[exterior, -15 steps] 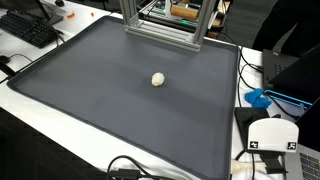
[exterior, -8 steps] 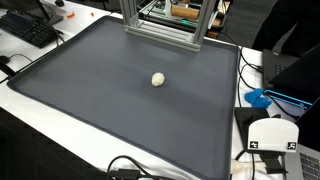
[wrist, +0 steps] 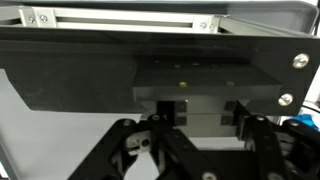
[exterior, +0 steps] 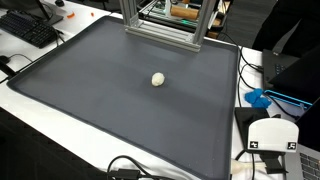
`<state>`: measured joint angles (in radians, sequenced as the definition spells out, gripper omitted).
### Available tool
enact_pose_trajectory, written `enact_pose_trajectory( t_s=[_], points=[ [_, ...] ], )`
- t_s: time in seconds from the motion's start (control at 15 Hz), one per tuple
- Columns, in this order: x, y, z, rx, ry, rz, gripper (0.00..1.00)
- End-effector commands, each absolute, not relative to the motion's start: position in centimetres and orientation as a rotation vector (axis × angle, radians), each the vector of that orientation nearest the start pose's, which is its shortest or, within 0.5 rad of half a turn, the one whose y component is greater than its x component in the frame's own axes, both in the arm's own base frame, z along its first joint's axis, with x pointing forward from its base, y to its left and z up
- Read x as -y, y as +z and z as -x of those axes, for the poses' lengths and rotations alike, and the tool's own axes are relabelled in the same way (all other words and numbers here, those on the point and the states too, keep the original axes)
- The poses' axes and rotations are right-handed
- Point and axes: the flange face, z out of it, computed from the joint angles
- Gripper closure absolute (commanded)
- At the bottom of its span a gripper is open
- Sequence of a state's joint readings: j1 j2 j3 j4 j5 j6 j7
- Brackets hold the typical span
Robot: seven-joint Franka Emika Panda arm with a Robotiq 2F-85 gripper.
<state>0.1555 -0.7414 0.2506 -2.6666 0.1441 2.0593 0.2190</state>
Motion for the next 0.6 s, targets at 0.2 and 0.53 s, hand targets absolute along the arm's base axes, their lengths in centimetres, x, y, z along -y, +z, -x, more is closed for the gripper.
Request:
enact_pose_trajectory(
  t_s=[0.2, 0.53],
  points=[
    [-13.2, 48.4, -32.9, 0.088, -0.226, 3.13, 0.65],
    [-13.3, 50.8, -35.8, 0.108, -0.292, 3.119, 0.65]
  ],
)
